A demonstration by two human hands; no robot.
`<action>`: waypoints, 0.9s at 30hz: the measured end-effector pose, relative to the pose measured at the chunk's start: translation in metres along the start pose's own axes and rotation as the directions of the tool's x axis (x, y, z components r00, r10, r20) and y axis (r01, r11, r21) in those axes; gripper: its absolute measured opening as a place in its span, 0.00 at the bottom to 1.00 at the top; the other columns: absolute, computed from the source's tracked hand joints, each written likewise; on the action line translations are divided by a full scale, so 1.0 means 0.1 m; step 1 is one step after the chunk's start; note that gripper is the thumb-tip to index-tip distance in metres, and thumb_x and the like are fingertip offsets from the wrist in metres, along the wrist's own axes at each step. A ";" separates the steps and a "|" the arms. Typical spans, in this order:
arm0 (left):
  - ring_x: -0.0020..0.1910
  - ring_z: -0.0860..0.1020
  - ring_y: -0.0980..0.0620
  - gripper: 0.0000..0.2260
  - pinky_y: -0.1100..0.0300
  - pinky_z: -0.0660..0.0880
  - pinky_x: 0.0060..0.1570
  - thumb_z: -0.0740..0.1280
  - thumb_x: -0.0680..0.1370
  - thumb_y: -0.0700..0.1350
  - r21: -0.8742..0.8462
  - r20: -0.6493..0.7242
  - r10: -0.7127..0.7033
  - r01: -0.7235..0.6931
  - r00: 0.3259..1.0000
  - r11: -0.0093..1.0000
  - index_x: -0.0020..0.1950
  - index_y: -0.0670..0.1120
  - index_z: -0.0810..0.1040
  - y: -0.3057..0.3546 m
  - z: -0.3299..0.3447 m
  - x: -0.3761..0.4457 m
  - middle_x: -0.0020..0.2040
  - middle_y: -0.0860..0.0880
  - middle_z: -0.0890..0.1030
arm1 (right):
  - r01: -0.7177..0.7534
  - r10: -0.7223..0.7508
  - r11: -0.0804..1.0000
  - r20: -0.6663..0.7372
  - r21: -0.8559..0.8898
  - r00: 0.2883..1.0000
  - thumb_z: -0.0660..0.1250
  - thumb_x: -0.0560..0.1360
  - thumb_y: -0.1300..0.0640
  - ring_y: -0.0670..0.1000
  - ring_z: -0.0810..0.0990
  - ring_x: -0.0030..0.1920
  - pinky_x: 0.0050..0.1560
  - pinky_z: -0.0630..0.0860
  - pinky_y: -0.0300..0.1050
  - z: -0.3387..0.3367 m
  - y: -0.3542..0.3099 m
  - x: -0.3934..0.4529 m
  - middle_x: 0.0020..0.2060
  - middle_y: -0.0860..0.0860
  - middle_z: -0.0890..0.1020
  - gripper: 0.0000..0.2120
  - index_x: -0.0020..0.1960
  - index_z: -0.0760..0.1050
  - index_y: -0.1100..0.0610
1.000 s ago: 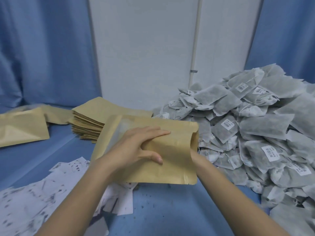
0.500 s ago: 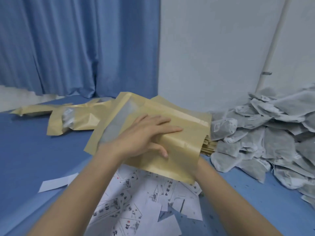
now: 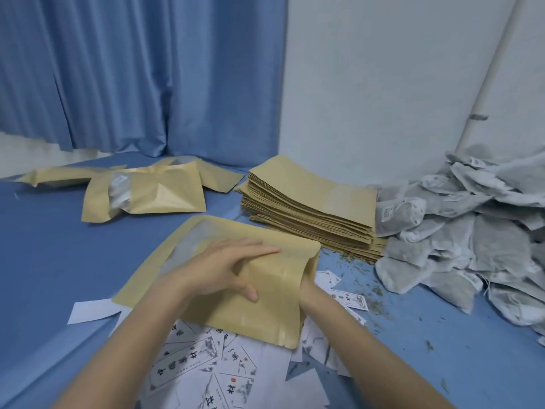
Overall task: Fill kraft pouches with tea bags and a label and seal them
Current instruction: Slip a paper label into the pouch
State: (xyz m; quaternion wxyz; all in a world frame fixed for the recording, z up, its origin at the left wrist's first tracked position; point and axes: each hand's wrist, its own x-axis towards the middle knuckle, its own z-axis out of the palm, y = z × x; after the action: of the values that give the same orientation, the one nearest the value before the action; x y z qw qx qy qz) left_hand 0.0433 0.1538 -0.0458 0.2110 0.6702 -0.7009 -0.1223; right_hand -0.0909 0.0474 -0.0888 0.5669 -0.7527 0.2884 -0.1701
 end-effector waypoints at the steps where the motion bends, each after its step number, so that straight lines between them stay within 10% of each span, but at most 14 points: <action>1: 0.64 0.60 0.67 0.37 0.82 0.48 0.59 0.78 0.65 0.50 -0.009 0.001 0.004 -0.004 1.000 1.000 0.66 0.70 0.62 -0.02 0.00 0.01 0.64 0.70 0.64 | 0.069 -0.069 0.997 -0.021 -0.027 0.997 0.56 0.79 0.67 0.39 0.75 0.42 0.43 0.73 0.27 -0.12 0.01 -0.09 0.42 0.44 0.75 0.13 0.53 0.74 0.53; 4: 0.59 0.60 0.73 0.36 0.86 0.50 0.53 0.78 0.65 0.49 -0.054 0.011 0.006 -0.005 1.000 0.999 0.64 0.70 0.63 -0.03 -0.01 0.06 0.63 0.70 0.66 | 0.211 -0.280 0.902 -0.137 -0.377 0.950 0.63 0.76 0.61 0.35 0.78 0.42 0.42 0.73 0.28 -0.61 0.20 -0.30 0.42 0.39 0.82 0.12 0.48 0.78 0.45; 8: 0.57 0.64 0.77 0.36 0.84 0.55 0.53 0.79 0.65 0.44 -0.162 0.025 -0.021 0.024 0.999 0.986 0.62 0.70 0.65 -0.05 0.00 0.12 0.61 0.71 0.67 | 0.011 -0.118 0.582 -0.071 -0.813 0.990 0.66 0.74 0.45 0.42 0.71 0.52 0.57 0.69 0.37 -1.09 0.52 -0.47 0.52 0.46 0.75 0.20 0.63 0.73 0.51; 11: 0.57 0.64 0.78 0.36 0.84 0.56 0.53 0.79 0.65 0.43 -0.205 0.044 -0.031 0.040 0.999 0.978 0.62 0.69 0.66 -0.05 0.02 0.17 0.61 0.72 0.68 | -0.027 -0.025 0.570 -0.051 -0.821 0.998 0.68 0.70 0.39 0.45 0.71 0.51 0.51 0.66 0.34 -1.17 0.60 -0.47 0.52 0.47 0.72 0.28 0.65 0.72 0.52; 16: 0.56 0.62 0.81 0.35 0.84 0.57 0.53 0.79 0.64 0.44 -0.213 0.041 -0.040 0.048 0.998 0.976 0.62 0.69 0.67 -0.05 0.02 0.18 0.61 0.72 0.69 | -0.040 -0.007 0.650 -0.059 -0.759 0.998 0.72 0.68 0.43 0.38 0.69 0.31 0.30 0.64 0.32 -1.18 0.49 -0.44 0.32 0.41 0.72 0.13 0.40 0.72 0.50; 20: 0.55 0.61 0.83 0.36 0.84 0.57 0.53 0.79 0.65 0.42 -0.221 0.033 -0.042 0.048 0.999 0.974 0.64 0.65 0.67 -0.05 0.02 0.17 0.61 0.70 0.70 | 0.137 -0.262 0.643 -0.049 -0.754 0.964 0.71 0.70 0.45 0.44 0.66 0.30 0.33 0.62 0.40 -1.30 0.35 -0.52 0.27 0.47 0.70 0.17 0.33 0.74 0.58; 23: 0.56 0.62 0.84 0.35 0.84 0.56 0.52 0.79 0.64 0.43 -0.208 0.005 -0.027 0.028 1.000 0.978 0.64 0.65 0.68 0.00 0.00 0.16 0.60 0.71 0.70 | 0.404 -0.626 0.397 0.078 -0.824 0.776 0.73 0.70 0.53 0.48 0.75 0.38 0.37 0.73 0.41 -1.18 0.17 -0.61 0.34 0.44 0.81 0.05 0.38 0.83 0.54; 27: 0.57 0.68 0.77 0.29 0.83 0.61 0.50 0.78 0.67 0.45 -0.306 0.014 0.015 -0.010 1.000 0.952 0.62 0.68 0.75 0.14 -0.07 0.17 0.57 0.74 0.75 | 0.476 -0.699 0.182 0.227 -0.860 0.678 0.75 0.64 0.63 0.52 0.81 0.39 0.34 0.78 0.42 -0.88 -0.02 -0.55 0.36 0.49 0.84 0.05 0.38 0.83 0.56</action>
State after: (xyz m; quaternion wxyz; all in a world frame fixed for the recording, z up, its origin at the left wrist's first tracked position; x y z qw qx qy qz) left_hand 0.0342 0.1386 -0.0313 0.3073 0.6239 -0.6795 -0.2336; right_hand -0.1847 0.0157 -0.0567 -0.0495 -0.9545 0.0775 -0.2837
